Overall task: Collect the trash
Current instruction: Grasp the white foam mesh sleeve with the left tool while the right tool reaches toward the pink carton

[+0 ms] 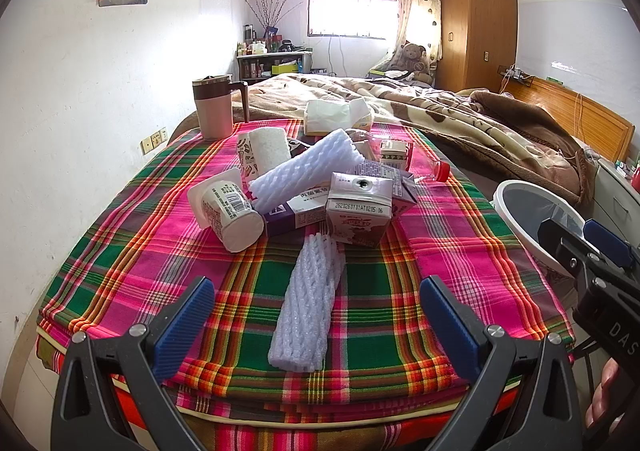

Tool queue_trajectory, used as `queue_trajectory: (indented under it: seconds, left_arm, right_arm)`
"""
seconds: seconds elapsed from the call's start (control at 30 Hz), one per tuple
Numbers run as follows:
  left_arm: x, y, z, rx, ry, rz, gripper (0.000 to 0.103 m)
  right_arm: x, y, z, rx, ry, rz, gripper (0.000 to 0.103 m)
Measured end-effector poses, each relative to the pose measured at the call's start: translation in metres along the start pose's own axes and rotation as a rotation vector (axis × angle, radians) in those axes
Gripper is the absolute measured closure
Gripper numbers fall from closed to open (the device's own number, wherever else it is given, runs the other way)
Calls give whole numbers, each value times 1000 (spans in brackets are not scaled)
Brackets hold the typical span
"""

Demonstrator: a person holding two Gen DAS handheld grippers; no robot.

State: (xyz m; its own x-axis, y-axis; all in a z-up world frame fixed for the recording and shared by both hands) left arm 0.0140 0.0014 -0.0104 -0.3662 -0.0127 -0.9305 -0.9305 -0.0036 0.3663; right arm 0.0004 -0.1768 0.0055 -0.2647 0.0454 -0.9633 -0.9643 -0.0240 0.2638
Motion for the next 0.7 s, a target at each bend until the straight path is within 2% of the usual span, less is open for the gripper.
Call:
queue_trajectory:
  seconds: [0.33, 0.47, 0.7]
  left_arm:
    - [1, -9, 7, 16, 6, 27, 0]
    - [9, -19, 21, 31, 39, 77, 0]
    - [17, -33, 38, 37, 82, 118, 0]
  right_arm:
    - [0, -5, 1, -14, 4, 2, 23]
    - [1, -10, 4, -44, 5, -8, 23]
    - [3, -27, 16, -132, 17, 13, 23]
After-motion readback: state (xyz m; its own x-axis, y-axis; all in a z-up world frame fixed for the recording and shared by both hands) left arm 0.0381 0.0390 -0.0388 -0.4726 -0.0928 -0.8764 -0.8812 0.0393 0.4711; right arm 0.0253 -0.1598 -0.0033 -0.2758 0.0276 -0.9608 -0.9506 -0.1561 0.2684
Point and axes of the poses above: each gripper's, at about its wrist camera, not at the fingertips, and y roughly against the way its jaws point, z to its left, x to its underside, the point moved 2 cm from there along -y, roughly the way its jaws point, and after that the axes turned 15 degrees about -z, right-handed, at the moved point
